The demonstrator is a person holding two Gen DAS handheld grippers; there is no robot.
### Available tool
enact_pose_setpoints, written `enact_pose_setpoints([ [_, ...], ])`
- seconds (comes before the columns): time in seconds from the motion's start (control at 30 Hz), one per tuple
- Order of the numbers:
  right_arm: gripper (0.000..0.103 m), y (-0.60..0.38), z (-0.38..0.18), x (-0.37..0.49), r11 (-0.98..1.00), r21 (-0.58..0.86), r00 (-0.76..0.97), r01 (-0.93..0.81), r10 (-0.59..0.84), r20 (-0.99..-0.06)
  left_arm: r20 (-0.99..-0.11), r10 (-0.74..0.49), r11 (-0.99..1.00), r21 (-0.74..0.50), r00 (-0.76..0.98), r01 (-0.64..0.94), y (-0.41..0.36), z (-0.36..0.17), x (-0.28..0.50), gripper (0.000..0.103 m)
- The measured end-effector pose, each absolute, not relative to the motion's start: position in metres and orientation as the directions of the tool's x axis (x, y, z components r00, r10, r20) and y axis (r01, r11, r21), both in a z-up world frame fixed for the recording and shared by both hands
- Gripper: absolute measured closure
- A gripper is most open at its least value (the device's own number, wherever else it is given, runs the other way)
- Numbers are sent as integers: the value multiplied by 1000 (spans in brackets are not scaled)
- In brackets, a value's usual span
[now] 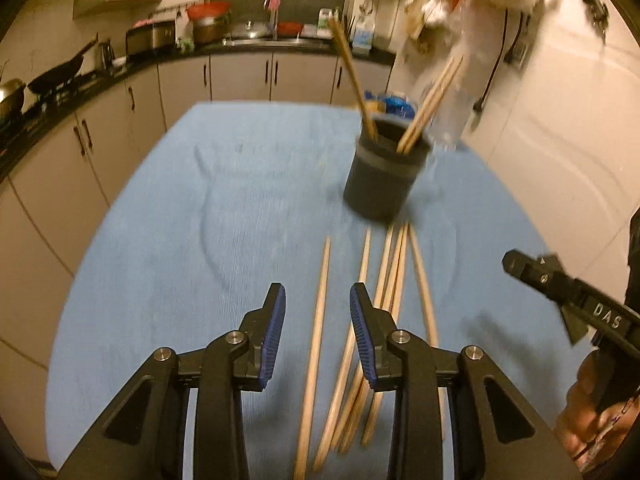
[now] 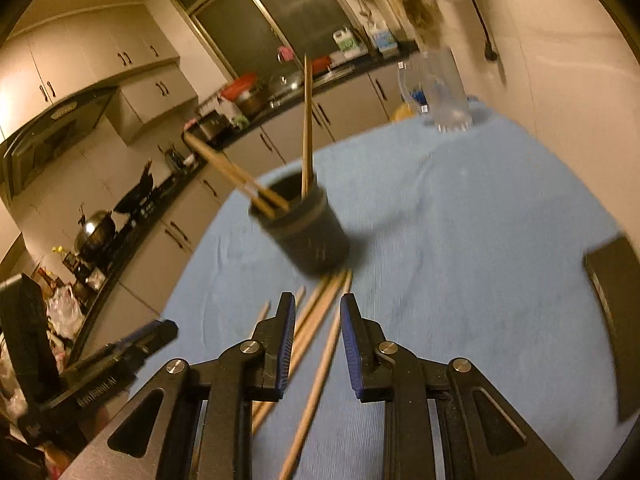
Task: Organize utensils
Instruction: 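Raise both open grippers away from the cup, then close the left gripper on a wooden chopstick while the right gripper grasps another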
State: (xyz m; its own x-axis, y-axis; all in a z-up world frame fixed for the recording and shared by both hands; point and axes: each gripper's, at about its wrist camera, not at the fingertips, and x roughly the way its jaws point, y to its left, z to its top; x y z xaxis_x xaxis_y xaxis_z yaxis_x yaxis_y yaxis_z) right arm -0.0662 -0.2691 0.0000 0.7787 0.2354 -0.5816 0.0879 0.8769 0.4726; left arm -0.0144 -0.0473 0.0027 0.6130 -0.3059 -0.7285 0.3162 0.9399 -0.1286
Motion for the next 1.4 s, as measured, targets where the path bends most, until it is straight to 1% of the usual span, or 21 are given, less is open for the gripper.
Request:
enact_pose_setpoints([
  [0.17, 78, -259, -14, -86, 877, 473, 747, 88, 256, -614, -746, -304, 942, -144, 592, 303, -33, -10, -31, 70],
  [0.33, 78, -248, -14, -96, 892, 446, 738, 71, 253, -625, -753, -306, 944, -161, 583, 288, -23, -14, -40, 69],
  [0.63, 78, -241, -14, -95, 904, 414, 736, 105, 209, -643, -766, -305, 947, -181, 565, 266, -19, -20, -32, 67],
  [0.77, 78, -244, -18, -90, 895, 434, 720, 103, 234, -653, -783, -307, 948, -201, 540, 247, -14, -28, -23, 67],
  [0.9, 78, -247, -21, -79, 887, 450, 705, 102, 255, -662, -799, -304, 949, -203, 518, 242, -11, -34, -16, 67],
  [1.07, 78, -247, -28, -56, 886, 451, 659, 106, 277, -699, -806, -307, 947, -206, 506, 246, -11, -37, -12, 67],
  [1.23, 78, -238, -36, -25, 915, 391, 598, 100, 259, -758, -813, -303, 947, -199, 496, 252, -13, -39, -8, 67],
  [1.33, 78, -236, -39, -7, 924, 368, 577, 102, 247, -779, -815, -303, 946, -197, 494, 256, -14, -40, -7, 67],
  [1.4, 78, -237, -41, 3, 934, 337, 564, 120, 215, -797, -817, -299, 947, -191, 493, 258, -15, -40, -5, 67],
])
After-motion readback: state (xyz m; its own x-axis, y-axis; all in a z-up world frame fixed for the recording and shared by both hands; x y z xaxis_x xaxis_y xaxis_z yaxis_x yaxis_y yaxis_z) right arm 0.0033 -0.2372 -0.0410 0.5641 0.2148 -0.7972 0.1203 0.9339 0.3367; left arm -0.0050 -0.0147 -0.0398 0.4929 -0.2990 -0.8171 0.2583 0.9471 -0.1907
